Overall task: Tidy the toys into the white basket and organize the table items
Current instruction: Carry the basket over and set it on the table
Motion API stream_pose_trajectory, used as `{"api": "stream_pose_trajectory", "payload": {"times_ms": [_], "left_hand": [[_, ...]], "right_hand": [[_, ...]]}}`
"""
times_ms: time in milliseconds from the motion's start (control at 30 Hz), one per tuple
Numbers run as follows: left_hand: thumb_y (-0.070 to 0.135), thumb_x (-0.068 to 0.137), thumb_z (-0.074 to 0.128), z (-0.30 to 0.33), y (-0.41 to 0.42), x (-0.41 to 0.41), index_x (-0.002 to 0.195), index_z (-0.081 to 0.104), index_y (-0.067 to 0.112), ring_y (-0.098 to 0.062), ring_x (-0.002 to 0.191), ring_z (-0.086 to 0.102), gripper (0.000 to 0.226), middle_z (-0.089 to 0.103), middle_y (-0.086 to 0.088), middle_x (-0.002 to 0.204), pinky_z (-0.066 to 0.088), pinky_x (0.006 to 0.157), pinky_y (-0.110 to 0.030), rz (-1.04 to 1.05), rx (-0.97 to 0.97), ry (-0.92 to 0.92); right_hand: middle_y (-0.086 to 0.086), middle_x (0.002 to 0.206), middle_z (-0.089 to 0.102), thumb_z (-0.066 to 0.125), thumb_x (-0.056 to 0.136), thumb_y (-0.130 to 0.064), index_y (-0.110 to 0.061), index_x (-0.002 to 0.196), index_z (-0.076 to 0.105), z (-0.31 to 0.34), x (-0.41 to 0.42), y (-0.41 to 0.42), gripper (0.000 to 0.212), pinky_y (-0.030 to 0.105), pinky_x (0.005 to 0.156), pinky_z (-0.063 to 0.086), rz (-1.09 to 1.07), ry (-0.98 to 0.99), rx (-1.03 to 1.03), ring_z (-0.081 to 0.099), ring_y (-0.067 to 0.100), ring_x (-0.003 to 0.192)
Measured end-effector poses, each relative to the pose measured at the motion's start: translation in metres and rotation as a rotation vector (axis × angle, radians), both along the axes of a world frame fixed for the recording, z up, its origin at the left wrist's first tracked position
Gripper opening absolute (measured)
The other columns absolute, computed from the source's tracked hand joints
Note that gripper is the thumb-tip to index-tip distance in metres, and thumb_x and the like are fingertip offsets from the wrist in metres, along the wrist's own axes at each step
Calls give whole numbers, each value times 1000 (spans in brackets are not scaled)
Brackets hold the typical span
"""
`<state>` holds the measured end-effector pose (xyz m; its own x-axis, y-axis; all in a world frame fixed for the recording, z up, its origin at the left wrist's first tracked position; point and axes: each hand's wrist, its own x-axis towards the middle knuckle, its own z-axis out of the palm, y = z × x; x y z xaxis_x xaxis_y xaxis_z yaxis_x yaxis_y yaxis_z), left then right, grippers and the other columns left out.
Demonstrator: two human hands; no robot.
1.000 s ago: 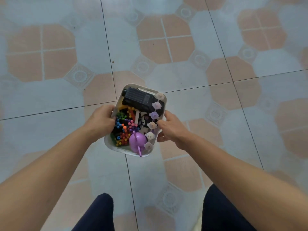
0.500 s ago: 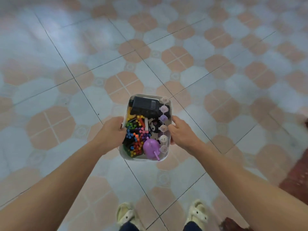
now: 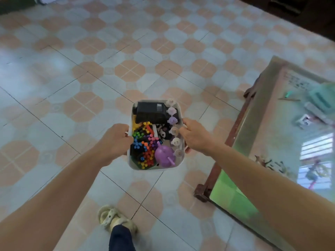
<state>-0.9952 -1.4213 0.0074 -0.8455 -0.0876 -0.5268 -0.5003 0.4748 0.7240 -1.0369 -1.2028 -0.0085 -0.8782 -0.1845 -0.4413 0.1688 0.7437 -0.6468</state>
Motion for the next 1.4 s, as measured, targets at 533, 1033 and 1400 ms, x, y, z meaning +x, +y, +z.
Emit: {"api": "stream_pose_trajectory", "payload": {"times_ms": [533,1033,1400], "left_hand": [[-2,90,43,31,408,136,101,62,3,-18,77,67,22,69,-11,91,52,53,-24,-516,161,-120],[3,93,44,-2,627,79,99,60,1,-26,84,68,17,68,-15,94,59,73,-44,-732,115,-136],[4,89,47,-44,714,27,85,61,2,-30,70,61,14,68,-23,86,52,62,-44,-551,-6,-99]], "right_hand": [[19,81,65,44,95,-11,-2,96,55,64,236,404,14,48,62,60,-468,-109,96,70,35,73],[21,85,67,43,89,1,-1,87,48,36,222,600,6,38,55,51,-664,-200,255,70,36,69],[11,79,54,41,96,-8,-5,85,43,-11,140,692,12,46,56,54,-536,-179,154,67,41,72]]}}
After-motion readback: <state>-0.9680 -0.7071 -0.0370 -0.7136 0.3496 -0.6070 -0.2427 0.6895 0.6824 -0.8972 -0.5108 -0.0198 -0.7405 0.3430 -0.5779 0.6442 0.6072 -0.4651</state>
